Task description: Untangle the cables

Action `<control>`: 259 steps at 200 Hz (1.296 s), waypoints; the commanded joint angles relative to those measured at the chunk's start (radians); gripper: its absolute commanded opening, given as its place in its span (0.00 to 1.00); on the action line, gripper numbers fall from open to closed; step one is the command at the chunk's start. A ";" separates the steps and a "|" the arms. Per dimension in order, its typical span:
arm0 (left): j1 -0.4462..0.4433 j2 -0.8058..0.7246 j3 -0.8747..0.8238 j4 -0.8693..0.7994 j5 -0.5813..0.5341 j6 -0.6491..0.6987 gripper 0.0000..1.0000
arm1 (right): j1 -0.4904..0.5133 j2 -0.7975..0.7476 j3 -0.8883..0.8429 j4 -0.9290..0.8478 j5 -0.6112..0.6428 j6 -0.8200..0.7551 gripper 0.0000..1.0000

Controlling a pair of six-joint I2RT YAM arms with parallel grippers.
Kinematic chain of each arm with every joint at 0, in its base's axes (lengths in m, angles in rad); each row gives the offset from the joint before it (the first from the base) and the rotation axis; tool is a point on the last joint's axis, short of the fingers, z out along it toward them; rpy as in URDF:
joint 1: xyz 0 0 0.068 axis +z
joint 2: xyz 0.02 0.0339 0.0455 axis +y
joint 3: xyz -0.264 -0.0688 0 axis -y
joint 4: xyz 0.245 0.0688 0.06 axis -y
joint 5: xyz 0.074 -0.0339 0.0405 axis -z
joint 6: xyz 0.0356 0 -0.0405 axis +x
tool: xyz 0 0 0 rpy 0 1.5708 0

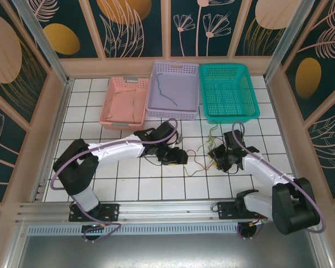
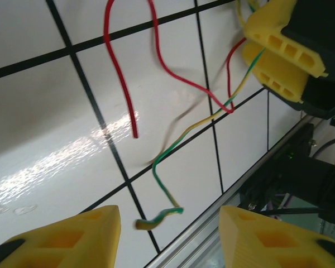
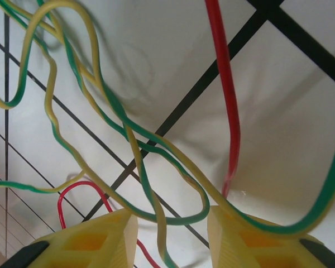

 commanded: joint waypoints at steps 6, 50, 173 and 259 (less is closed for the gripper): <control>-0.019 -0.011 0.015 -0.037 -0.010 0.005 0.52 | -0.004 0.040 0.014 0.038 -0.011 -0.032 0.41; -0.049 0.050 0.031 0.024 -0.012 -0.047 0.22 | -0.004 0.078 0.036 0.044 -0.007 -0.053 0.43; 0.096 -0.274 0.160 -0.379 -0.188 0.088 0.00 | -0.219 0.332 0.169 0.071 0.062 -0.250 0.43; 0.088 -0.266 -0.038 -0.019 -0.034 -0.272 0.58 | -0.171 0.263 0.133 0.106 -0.034 -0.049 0.34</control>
